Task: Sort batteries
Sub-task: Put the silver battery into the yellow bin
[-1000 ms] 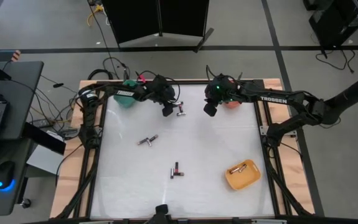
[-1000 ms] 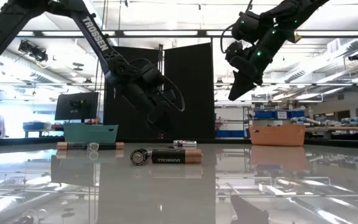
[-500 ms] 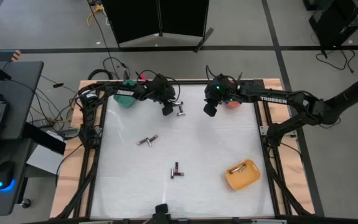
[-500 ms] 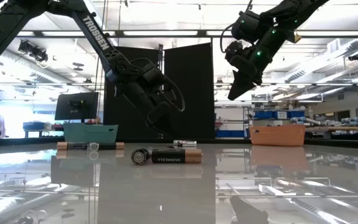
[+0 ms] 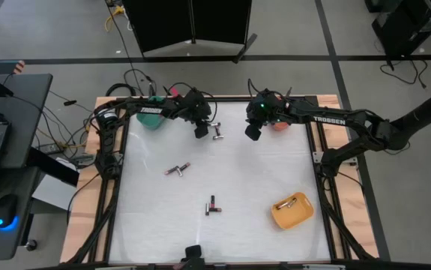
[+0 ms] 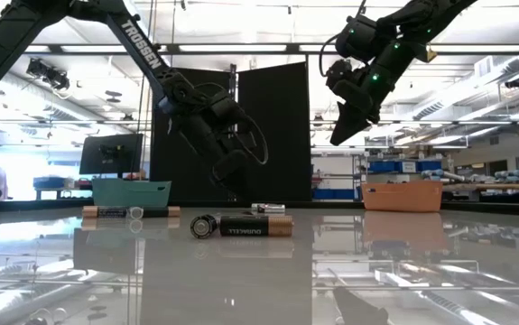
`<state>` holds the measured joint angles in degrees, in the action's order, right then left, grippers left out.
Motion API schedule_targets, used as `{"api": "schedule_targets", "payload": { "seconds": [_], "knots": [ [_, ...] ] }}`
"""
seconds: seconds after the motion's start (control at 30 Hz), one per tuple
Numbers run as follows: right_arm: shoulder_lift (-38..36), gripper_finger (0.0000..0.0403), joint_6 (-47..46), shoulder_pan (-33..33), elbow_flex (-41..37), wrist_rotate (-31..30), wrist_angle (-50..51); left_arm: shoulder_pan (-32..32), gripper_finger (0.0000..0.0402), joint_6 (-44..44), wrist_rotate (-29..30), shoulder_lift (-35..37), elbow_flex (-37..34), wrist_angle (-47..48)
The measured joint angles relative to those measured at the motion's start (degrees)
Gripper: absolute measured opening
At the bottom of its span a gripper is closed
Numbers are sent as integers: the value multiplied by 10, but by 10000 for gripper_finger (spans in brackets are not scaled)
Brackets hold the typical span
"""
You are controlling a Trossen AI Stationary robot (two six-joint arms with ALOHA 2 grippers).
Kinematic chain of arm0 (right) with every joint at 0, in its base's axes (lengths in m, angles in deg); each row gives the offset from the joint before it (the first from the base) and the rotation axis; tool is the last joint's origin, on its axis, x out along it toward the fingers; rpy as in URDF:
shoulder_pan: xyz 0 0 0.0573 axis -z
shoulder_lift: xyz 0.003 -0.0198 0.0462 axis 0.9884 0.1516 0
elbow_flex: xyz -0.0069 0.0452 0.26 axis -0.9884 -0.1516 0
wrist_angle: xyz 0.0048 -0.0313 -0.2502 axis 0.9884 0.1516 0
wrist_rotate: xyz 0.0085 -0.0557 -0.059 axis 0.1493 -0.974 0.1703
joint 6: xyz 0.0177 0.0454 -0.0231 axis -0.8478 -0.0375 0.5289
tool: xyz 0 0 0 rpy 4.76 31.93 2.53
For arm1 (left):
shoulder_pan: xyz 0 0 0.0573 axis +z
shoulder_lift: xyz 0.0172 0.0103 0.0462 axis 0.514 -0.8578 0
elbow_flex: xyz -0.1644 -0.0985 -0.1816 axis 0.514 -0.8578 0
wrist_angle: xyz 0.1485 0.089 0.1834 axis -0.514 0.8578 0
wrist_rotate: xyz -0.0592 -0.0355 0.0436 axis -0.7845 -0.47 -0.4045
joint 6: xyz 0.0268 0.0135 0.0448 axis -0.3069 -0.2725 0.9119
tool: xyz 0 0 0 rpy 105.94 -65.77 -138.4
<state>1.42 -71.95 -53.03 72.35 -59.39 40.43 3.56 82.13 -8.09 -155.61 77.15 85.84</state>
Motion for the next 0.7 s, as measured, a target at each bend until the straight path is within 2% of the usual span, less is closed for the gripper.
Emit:
{"api": "schedule_targets", "payload": {
  "seconds": [0.1,0.3,0.7],
  "knots": [
    [0,87,0,0,0,0,0,-4,175,17,19,0,23,37],
    [0,87,1,0,0,0,0,-4,178,32,-3,0,47,85],
    [0,87,10,-1,0,0,0,-4,224,15,-7,-28,63,86]
  ]
}}
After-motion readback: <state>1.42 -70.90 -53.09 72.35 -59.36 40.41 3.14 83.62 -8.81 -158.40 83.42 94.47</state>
